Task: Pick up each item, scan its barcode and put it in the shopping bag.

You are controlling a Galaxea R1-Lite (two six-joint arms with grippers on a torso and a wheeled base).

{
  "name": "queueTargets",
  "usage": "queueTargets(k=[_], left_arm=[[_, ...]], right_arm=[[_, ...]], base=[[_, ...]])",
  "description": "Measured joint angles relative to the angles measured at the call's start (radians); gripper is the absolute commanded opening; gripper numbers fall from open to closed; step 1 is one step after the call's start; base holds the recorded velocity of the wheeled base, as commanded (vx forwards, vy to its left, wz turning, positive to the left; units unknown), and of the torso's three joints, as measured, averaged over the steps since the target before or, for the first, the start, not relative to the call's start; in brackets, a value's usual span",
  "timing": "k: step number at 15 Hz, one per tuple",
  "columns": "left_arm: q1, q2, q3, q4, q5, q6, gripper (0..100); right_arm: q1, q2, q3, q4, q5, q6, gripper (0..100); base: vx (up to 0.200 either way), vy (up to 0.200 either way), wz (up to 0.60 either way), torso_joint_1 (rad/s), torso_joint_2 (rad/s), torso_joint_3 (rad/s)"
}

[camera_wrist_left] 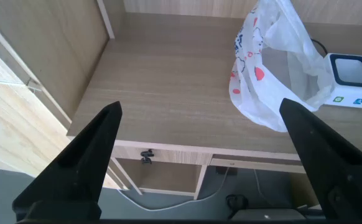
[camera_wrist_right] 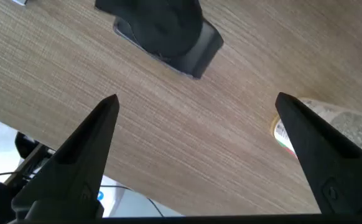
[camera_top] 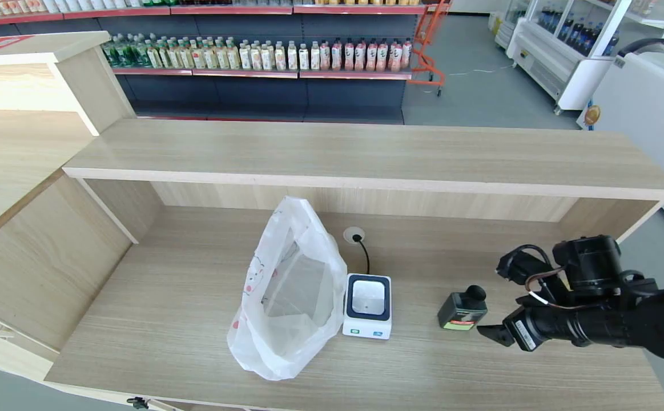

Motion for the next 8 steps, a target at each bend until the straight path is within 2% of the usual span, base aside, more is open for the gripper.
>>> queueTargets(k=[5, 8], left_arm=[[0.000, 0.000, 0.000, 0.000, 0.000, 0.000, 100], [0.000, 0.000, 0.000, 0.000, 0.000, 0.000, 100]], right_arm=[[0.080, 0.174, -0.052, -0.186, 0.017, -0.010, 100], [0.096, 0.235, -0.086, -0.238, 0.016, -0.066, 100]], base=[[0.000, 0.000, 0.00, 0.000, 0.00, 0.000], [0.000, 0.000, 0.00, 0.000, 0.00, 0.000]])
